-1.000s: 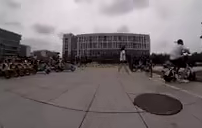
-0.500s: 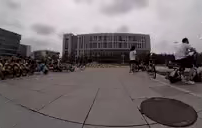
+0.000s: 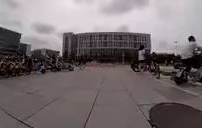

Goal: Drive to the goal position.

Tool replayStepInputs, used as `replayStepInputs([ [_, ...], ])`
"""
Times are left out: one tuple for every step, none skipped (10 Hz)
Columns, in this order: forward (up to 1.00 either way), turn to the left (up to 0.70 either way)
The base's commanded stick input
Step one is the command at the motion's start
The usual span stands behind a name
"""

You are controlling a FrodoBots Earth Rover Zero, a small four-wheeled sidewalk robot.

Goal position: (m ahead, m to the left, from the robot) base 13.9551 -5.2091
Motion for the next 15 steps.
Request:
replayStepInputs([
  [0.6,0.01],
  [0.6,0.01],
  [0.6,0.01],
  [0.6,0.01],
  [0.6,0.01],
  [0.6,0.01],
  [0.6,0.01],
  [0.6,0.01],
  [0.6,0.01],
  [0.6,0.01],
  [0.6,0.01],
  [0.6,0.01],
  [0.6,0.01],
  [0.6,0.01],
  [0.6,0.01],
])
